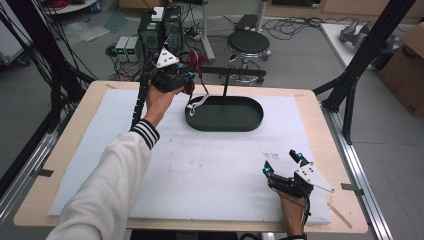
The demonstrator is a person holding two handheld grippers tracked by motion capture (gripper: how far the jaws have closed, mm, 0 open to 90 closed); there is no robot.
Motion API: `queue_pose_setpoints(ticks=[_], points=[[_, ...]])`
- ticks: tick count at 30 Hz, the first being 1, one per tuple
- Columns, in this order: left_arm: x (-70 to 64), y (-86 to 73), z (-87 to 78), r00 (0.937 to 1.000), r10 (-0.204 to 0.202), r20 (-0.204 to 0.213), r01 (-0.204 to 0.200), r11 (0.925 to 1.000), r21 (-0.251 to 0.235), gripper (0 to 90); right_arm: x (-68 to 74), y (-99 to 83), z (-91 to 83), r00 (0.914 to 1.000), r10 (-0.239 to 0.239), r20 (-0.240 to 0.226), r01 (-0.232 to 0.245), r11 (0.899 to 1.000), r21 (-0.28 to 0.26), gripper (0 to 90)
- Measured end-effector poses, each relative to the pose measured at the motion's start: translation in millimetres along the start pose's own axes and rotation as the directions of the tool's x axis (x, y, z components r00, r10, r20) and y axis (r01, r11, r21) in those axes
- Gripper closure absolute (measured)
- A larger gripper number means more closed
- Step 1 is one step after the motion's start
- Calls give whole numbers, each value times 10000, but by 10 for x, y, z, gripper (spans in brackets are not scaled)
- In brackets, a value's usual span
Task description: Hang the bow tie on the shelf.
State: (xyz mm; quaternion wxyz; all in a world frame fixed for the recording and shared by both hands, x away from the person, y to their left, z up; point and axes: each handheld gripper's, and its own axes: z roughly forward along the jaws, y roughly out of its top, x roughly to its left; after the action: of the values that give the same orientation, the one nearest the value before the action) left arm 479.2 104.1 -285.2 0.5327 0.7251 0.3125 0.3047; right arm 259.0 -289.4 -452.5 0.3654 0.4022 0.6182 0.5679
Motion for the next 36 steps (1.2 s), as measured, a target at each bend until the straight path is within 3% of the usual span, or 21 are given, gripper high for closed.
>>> queue_pose_setpoints(ticks=[7, 14, 25, 36], points=[[-20, 74, 122, 9996, 160, -222, -163, 9998, -142, 748, 0, 0, -2, 10000, 41, 13, -41, 10000, 26, 35], [-12, 80, 244, 9990, 195, -403, -194, 9998, 24, 748, -1, -1, -4, 10000, 68, -19, -68, 10000, 15, 35], [36, 103, 304, 9965, 344, -761, -341, 9994, 52, 748, -2, -1, -5, 9999, 117, -37, -117, 9999, -2, 35], [140, 53, 304, 9929, 226, -1164, -201, 9995, 223, 747, -3, -3, -6, 10000, 83, -50, -83, 10000, -28, 36]])
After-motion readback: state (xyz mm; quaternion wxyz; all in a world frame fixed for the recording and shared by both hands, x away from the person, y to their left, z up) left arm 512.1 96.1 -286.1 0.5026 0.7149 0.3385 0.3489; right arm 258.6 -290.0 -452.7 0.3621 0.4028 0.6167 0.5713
